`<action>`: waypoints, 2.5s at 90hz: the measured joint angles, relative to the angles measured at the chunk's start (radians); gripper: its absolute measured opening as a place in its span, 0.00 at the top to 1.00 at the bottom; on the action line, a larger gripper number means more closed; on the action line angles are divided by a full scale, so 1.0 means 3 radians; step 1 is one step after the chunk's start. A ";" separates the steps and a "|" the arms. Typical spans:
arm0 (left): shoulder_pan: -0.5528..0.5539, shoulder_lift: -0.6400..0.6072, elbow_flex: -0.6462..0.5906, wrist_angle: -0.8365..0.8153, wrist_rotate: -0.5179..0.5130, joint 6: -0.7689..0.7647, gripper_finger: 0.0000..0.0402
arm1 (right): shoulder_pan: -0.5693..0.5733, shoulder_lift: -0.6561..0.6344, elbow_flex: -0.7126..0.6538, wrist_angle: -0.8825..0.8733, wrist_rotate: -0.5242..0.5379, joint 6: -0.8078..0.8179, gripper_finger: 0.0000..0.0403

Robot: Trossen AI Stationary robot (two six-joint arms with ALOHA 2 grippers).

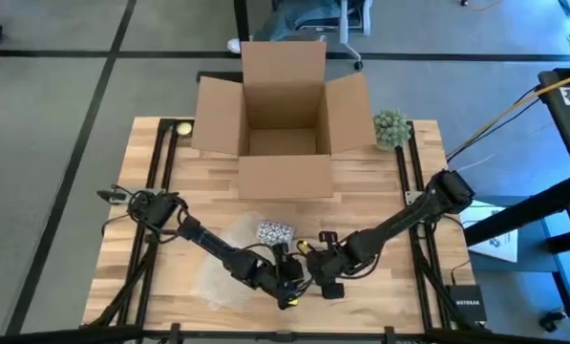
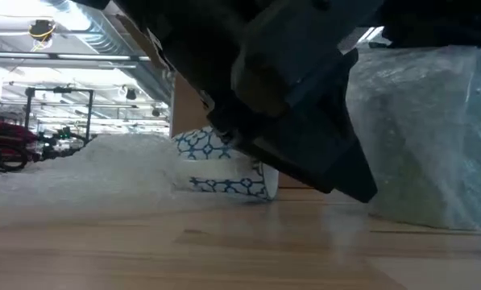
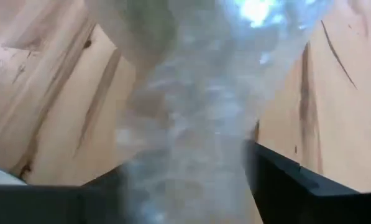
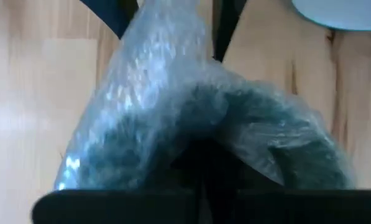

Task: Wrap mug
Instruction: Wrap the green mug with the right transparent bubble wrap, then put the wrapped green mug into the brown cardboard box

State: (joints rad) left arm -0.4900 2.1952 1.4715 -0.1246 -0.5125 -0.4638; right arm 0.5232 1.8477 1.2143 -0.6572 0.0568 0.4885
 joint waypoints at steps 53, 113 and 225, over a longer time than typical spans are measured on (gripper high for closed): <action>-0.0001 0.0000 0.0000 0.0003 0.0000 0.0061 0.52 | 0.0277 -0.0257 0.0350 -0.0411 0.0108 -0.0139 1.00; 0.0000 0.0000 -0.0003 0.0005 0.0001 0.0061 0.52 | 0.0372 -0.0320 0.0729 -0.0900 0.0185 0.0052 1.00; 0.0000 0.0004 -0.0003 0.0011 0.0050 -0.0001 0.52 | 0.0412 0.0309 0.0227 -0.0312 0.0441 0.0349 0.87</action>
State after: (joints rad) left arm -0.4900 2.1963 1.4708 -0.1212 -0.4976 -0.4640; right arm 0.6468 1.9403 1.2823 -0.7508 0.1892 0.5931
